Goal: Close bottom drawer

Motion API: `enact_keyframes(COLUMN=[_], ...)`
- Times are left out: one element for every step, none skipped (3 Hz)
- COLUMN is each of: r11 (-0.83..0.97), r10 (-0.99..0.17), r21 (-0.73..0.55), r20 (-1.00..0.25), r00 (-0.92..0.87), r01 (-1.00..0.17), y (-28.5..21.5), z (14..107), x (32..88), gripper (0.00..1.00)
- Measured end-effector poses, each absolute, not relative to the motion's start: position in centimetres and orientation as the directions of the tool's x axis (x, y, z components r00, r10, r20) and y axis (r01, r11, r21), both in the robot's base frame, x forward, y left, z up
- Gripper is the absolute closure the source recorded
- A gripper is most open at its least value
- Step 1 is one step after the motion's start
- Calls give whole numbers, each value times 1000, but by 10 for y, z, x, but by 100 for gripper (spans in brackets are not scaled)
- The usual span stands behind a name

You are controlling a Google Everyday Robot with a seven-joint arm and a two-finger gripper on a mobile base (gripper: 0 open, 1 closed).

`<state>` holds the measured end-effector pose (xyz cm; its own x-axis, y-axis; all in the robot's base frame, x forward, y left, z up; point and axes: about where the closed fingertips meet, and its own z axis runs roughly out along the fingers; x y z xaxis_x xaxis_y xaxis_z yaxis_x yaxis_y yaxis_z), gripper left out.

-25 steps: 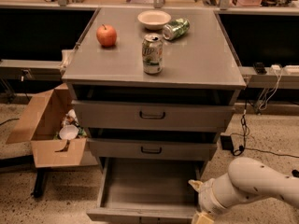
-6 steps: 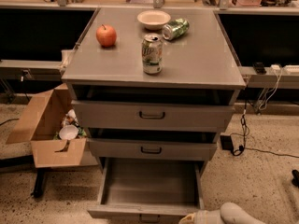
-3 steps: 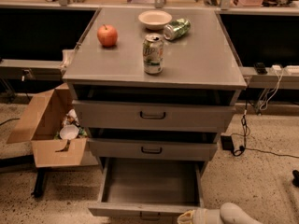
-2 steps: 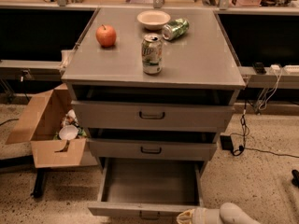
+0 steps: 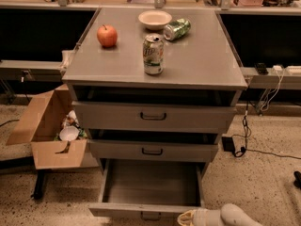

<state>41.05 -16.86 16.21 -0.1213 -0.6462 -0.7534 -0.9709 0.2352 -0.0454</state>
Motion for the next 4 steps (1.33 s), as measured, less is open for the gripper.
enact_keyframes(r11=[235,235,235,235], r10=[-646,-646,-646,-646], r21=[-45,-45,-45,-45], r20=[-753,-753,-753,-754], r00=[-121,-121,-121,-121], r01=[-971,-971,-971,-971], y=[-169,-169,-169,-169], z=[162,162,162,162], x=[410,410,410,410], gripper=[59,36,12,0])
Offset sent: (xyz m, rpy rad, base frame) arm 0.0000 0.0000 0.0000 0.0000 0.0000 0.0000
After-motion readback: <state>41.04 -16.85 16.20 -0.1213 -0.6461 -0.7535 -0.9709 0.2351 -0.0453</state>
